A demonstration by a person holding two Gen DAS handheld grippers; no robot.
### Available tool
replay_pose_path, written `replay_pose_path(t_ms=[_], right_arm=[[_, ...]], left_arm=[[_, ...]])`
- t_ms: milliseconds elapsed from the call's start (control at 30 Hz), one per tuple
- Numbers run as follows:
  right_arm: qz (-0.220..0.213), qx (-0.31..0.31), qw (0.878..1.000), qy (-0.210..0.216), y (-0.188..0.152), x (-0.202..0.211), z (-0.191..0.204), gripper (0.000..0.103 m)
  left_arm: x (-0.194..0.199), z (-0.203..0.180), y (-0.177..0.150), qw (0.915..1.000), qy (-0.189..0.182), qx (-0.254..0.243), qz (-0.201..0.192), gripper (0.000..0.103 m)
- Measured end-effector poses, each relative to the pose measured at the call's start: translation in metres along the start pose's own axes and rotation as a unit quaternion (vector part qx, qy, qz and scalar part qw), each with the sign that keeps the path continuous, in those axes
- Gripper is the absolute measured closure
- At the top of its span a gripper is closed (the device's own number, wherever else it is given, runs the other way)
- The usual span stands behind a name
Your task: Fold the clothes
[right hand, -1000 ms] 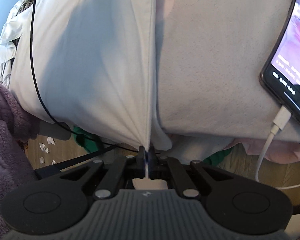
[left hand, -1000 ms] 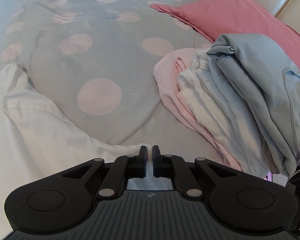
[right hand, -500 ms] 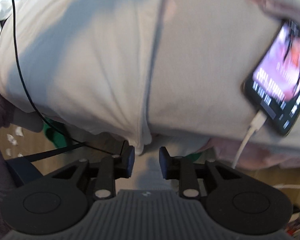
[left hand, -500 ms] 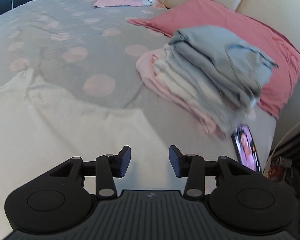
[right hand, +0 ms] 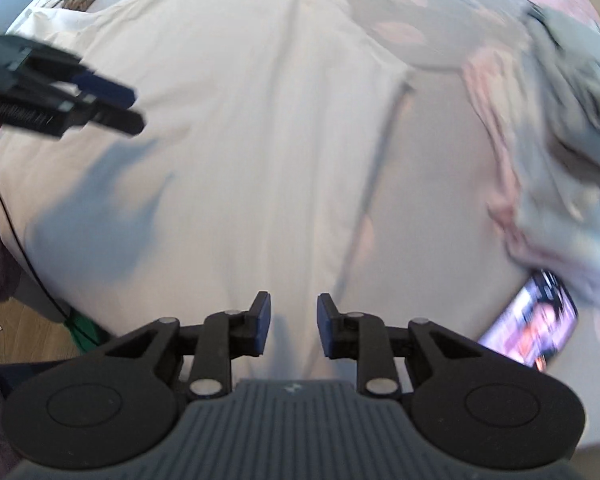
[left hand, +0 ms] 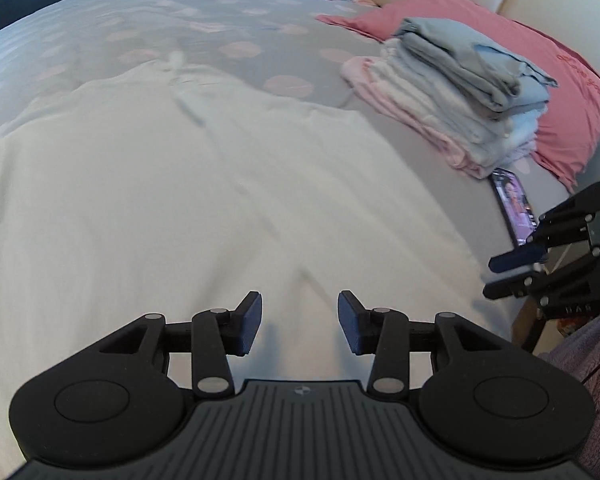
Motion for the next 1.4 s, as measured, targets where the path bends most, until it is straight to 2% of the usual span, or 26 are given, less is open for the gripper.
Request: replay_pose_path(t_ms=[133, 267, 433, 500, 600, 767, 833, 900, 1000, 1033, 1067, 1167, 1333, 1400], right_arm=[[-0.011, 0.044, 0.999, 0.009, 0.025, -0.007, 0.030, 0.074], [-0.015, 0.077, 0.997, 0.021, 0.043, -0.012, 0.059, 0.074], [-0.021, 0.109, 0.993, 0.031, 0.064, -0.014, 0.092, 0.067], [-0.026, 0.116, 0.992, 0.037, 0.074, -0.013, 0.104, 0.063], [-0.034, 0.125, 0.991, 0.047, 0.089, -0.011, 0.122, 0.060], [-0.038, 0.139, 0.988, 0.059, 0.107, -0.016, 0.147, 0.057], [-0.034, 0.139, 0.988, 0.064, 0.110, -0.021, 0.154, 0.057], [-0.029, 0.137, 0.988, 0.068, 0.111, -0.027, 0.160, 0.057], [-0.023, 0.129, 0.989, 0.074, 0.110, -0.034, 0.165, 0.057], [-0.021, 0.124, 0.989, 0.075, 0.109, -0.037, 0.166, 0.057], [-0.020, 0.120, 0.990, 0.074, 0.108, -0.040, 0.167, 0.057], [-0.019, 0.111, 0.992, 0.061, 0.105, -0.046, 0.165, 0.057], [-0.029, 0.072, 0.996, 0.052, 0.091, -0.049, 0.164, 0.057], [-0.033, 0.064, 0.996, 0.050, 0.086, -0.049, 0.165, 0.056]], left_arm=[[0.027, 0.038, -0.019, 0.9984, 0.040, 0.034, -0.021, 0.063], [0.059, 0.084, -0.041, 0.9934, 0.087, 0.066, -0.035, 0.063], [0.115, 0.156, -0.065, 0.9772, 0.172, 0.113, -0.053, 0.063], [0.142, 0.185, -0.074, 0.9672, 0.209, 0.129, -0.065, 0.063], [0.181, 0.232, -0.088, 0.9451, 0.269, 0.162, -0.091, 0.053], [0.217, 0.306, -0.117, 0.9085, 0.338, 0.222, -0.105, 0.051], [0.219, 0.329, -0.130, 0.8990, 0.341, 0.251, -0.110, 0.051], [0.216, 0.348, -0.141, 0.8931, 0.331, 0.283, -0.114, 0.051], [0.207, 0.360, -0.148, 0.8907, 0.342, 0.283, -0.098, 0.052], [0.205, 0.362, -0.150, 0.8901, 0.343, 0.285, -0.093, 0.059], [0.204, 0.363, -0.150, 0.8908, 0.336, 0.290, -0.096, 0.074], [0.206, 0.359, -0.148, 0.8928, 0.322, 0.293, -0.116, 0.098], [0.234, 0.318, -0.117, 0.8945, 0.329, 0.242, -0.181, 0.101], [0.243, 0.292, -0.097, 0.9056, 0.307, 0.214, -0.200, 0.102]])
Point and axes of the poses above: each gripper's, at about its wrist camera, not at the fingertips, and x roughly against the way its jaws point, z to its left, y to its top, the point moved 5 cm from there along -x, roughly the way its jaws point, and after that the axes turned 4 degrees about -y, right-handed, at the moved point
